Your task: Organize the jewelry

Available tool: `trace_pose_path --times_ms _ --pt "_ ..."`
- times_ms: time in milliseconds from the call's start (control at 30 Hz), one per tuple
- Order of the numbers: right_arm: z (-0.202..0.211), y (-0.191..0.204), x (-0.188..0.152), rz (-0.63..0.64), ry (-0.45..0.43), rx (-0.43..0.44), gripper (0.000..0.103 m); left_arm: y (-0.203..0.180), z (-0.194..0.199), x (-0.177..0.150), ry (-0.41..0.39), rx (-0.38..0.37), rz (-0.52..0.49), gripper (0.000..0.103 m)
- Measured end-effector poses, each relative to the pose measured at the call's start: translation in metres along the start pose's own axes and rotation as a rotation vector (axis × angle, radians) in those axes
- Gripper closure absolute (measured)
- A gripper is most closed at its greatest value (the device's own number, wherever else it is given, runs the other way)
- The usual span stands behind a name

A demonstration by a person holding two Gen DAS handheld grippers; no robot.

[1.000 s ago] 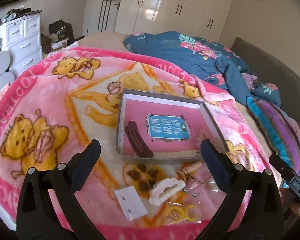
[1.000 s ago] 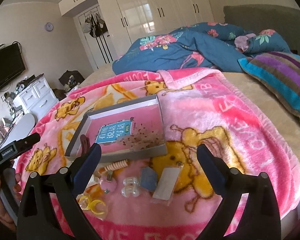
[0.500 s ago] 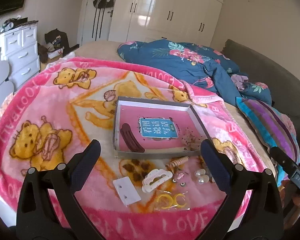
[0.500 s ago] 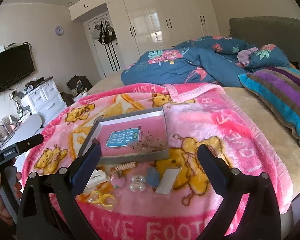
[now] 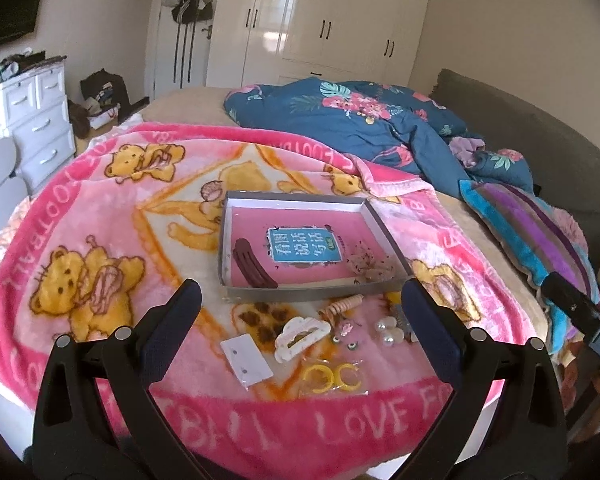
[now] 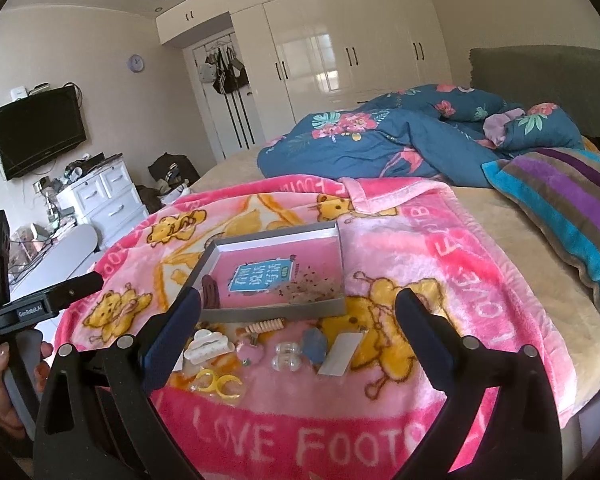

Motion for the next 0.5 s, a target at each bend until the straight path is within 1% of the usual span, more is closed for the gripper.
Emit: trace_pose_path --times_ms 33,133,433,500 --pt "0.001 0.000 -0.001 0.002 0.002 0.002 0.006 0.000 0.001 -0.002 0.000 0.014 -0.008 0.009" --pt "0.002 0.003 -0.005 0.016 0.009 0.011 0.006 -0.002 0.001 -0.010 0.018 0.006 -0.016 0.009" --pt "-0.003 0.006 -0.019 0.032 0.041 0.019 0.006 -0.006 -0.005 -0.030 0.057 0.031 -0.060 0.009" --pt "-0.004 0.006 -0.021 0.035 0.047 0.021 0.006 -0.007 -0.009 -0.037 0.077 0.035 -0.073 0.009"
Point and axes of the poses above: each gripper's, at about its wrist camera, not at the fingertips, and z roughly against the way its jaws point, y to its left, x to its top, the point moved 7 cm from there along -z, roughly the way its jaws point, and after that the axes turned 6 degrees about -x, right-handed, at the moved point
